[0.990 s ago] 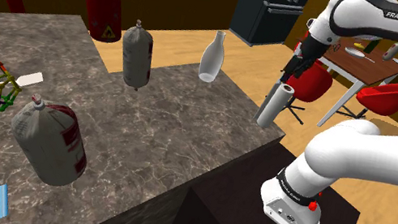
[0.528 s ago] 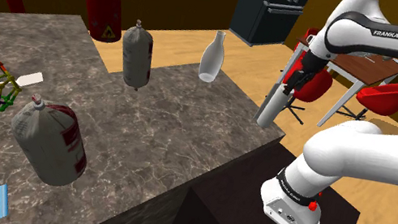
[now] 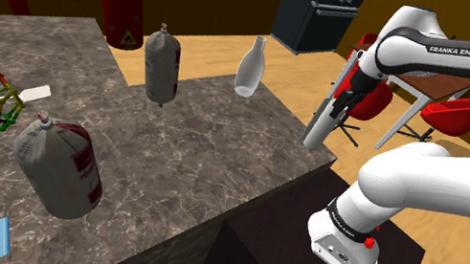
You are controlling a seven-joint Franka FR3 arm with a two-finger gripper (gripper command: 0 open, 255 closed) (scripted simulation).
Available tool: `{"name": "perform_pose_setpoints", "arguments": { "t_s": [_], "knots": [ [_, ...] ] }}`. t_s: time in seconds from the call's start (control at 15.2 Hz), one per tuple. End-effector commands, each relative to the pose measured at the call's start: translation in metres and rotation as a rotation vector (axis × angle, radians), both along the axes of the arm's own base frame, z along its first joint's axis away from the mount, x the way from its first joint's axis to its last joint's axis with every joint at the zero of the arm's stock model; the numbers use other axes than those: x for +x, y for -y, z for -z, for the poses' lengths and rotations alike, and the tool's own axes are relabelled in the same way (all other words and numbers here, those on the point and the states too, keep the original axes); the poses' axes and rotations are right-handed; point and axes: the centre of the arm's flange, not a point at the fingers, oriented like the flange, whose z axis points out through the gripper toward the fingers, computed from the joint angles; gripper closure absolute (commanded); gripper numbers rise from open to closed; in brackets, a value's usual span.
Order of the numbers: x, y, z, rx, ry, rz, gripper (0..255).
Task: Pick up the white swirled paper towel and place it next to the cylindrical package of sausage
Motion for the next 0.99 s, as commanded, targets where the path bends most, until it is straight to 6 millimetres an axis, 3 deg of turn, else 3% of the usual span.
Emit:
{"name": "perform_pose_setpoints", "arguments": {
  "t_s": [0.0, 0.2, 0.26, 0.92],
  "knots": [
    [-0.0001, 0.0000, 0.0008, 0.000, 0.000, 0.000, 0],
    [-0.0001, 0.0000, 0.0008, 0.000, 0.000, 0.000, 0],
    [-0.0001, 0.0000, 0.0008, 0.000, 0.000, 0.000, 255],
    [-0.0001, -0.0001, -0.0045, 0.000, 0.000, 0.000, 255]
  ]
}}
